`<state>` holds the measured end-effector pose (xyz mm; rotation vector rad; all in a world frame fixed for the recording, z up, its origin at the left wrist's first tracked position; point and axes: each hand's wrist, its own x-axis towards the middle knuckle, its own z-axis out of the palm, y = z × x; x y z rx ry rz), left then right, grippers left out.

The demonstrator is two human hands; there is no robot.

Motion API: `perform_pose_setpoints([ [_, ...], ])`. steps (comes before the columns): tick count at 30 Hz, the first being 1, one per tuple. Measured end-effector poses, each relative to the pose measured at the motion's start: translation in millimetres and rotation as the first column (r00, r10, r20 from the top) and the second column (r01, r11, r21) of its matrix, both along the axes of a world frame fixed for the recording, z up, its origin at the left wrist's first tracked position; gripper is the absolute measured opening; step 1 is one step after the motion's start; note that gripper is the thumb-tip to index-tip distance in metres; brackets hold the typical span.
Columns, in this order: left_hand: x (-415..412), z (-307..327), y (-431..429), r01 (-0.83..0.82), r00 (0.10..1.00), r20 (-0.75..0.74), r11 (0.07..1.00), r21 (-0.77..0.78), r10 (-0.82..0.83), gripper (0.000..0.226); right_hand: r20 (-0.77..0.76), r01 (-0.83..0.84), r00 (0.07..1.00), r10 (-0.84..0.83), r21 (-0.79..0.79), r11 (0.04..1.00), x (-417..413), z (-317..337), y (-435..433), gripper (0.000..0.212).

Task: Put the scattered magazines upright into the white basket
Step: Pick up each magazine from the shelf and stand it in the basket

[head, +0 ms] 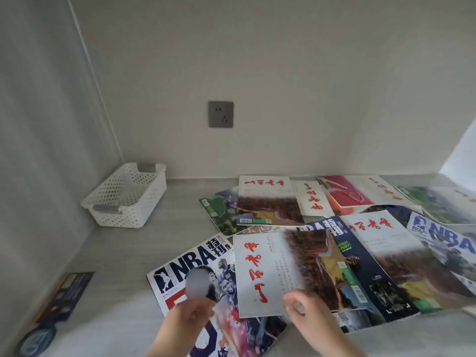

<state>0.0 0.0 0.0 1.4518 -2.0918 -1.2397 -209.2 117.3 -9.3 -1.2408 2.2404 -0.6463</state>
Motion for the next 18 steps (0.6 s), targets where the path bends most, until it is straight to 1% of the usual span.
perform_pose_setpoints([
  [1, -5.2, -2.9, -8.9, 0.014, 1.000, 0.028, 1.000, -0.009, -0.014, 0.041, -0.089, 0.031, 0.995, -0.034, -0.042, 0.999, -9.3, -4.8, -7.4, 0.026],
  [2, -11.8, -3.2, -14.9, 0.025, 0.997, 0.077, 1.000, -0.005, -0.024, 0.040, -0.174, 0.071, 0.982, -0.077, -0.043, 0.997, -16.2, -6.4, -13.5, 0.028],
  [4, -30.6, -8.0, -26.7, 0.039, 0.988, 0.151, 0.999, 0.033, -0.044, 0.036, -0.323, 0.108, 0.941, -0.099, 0.010, 0.994, -32.6, -8.2, -24.0, 0.036],
  [5, -40.8, -8.2, -29.6, 0.056, 0.985, 0.162, 0.997, 0.048, -0.063, 0.029, -0.359, 0.104, 0.931, -0.074, 0.065, 0.992, -41.6, -12.4, -29.2, 0.044],
  [7, -57.6, -14.5, -34.8, 0.077, 0.977, 0.194, 0.996, 0.049, -0.085, 0.004, -0.357, 0.088, 0.934, -0.015, 0.190, 0.978, -54.6, -24.5, -34.7, 0.059],
  [8, -62.2, -19.2, -34.8, 0.077, 0.977, 0.196, 0.996, 0.049, -0.085, 0.016, -0.359, 0.074, 0.933, 0.014, 0.229, 0.971, -57.5, -29.6, -35.8, 0.062],
  [9, -65.2, -21.7, -34.3, 0.080, 0.970, 0.227, 0.996, 0.036, -0.086, 0.034, -0.360, 0.061, 0.932, 0.030, 0.241, 0.969, -58.5, -34.3, -36.8, 0.063],
  [10, -71.9, -23.2, -35.2, 0.047, 0.970, 0.238, 0.999, 0.012, -0.049, 0.044, -0.365, 0.057, 0.930, 0.038, 0.246, 0.968, -61.2, -40.4, -38.0, 0.063],
  [11, -79.6, -26.6, -35.5, 0.017, 0.973, 0.232, 1.000, -0.014, -0.013, 0.049, -0.372, 0.057, 0.927, 0.038, 0.241, 0.969, -62.0, -46.1, -39.0, 0.063],
  [14, -106.3, -24.6, -29.0, -0.007, 0.976, 0.220, 1.000, -0.002, 0.008, 0.048, -0.413, 0.054, 0.910, 0.048, 0.232, 0.971, -65.2, -54.8, -39.3, 0.064],
  [16, -119.6, -23.5, -24.7, -0.096, 0.977, 0.193, 0.995, 0.012, 0.092, 0.048, -0.413, 0.058, 0.910, 0.041, 0.222, 0.973, -66.7, -58.2, -39.2, 0.066],
  [17, -124.0, -21.6, -23.8, -0.158, 0.978, 0.146, 0.987, 0.039, 0.151, 0.049, -0.409, 0.055, 0.912, 0.041, 0.219, 0.974, -65.9, -58.2, -39.4, 0.067],
  [18, -126.5, -19.1, -23.6, -0.223, 0.974, 0.053, 0.970, 0.099, 0.218, 0.051, -0.406, 0.053, 0.913, 0.039, 0.214, 0.975, -65.5, -57.5, -39.6, 0.069],
])
